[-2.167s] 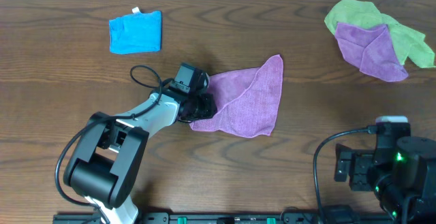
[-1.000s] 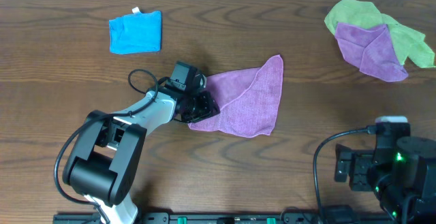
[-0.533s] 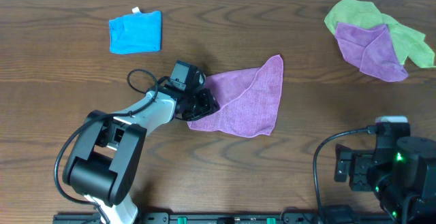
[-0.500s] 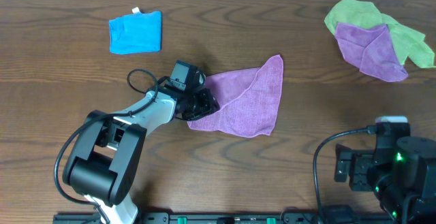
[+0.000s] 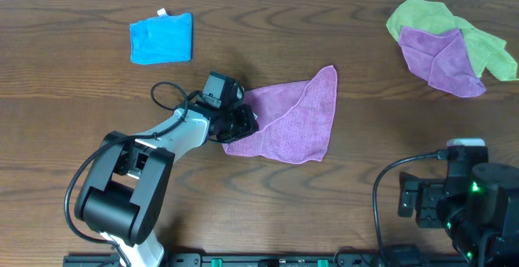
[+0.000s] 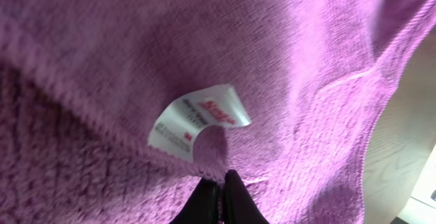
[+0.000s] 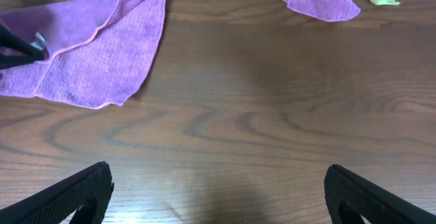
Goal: Fold the cloth
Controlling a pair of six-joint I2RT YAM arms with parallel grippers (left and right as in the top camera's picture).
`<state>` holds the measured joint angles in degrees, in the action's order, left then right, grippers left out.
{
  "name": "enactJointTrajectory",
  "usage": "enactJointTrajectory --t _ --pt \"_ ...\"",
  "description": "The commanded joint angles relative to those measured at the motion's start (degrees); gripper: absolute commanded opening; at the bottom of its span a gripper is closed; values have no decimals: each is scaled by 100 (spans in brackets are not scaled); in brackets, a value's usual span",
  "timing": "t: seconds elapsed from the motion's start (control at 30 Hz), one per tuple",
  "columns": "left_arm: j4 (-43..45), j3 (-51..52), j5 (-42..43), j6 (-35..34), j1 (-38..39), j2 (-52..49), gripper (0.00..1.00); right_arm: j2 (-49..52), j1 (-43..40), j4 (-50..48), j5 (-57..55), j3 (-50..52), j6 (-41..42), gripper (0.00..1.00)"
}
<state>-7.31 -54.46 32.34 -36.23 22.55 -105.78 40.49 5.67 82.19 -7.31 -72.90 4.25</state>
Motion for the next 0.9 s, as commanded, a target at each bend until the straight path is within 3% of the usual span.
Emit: enactJointTrajectory --t 0.0,0.47,0.87 --pt "122 -208 15 -24 -81 -105 6 2 -46 15 -13 39 -68 99" --pt "116 -1200 -601 428 -632 -146 6 2 -46 31 -13 39 -68 99" --pt "129 -2063 -439 627 -651 -887 6 2 -46 -31 160 39 -66 99"
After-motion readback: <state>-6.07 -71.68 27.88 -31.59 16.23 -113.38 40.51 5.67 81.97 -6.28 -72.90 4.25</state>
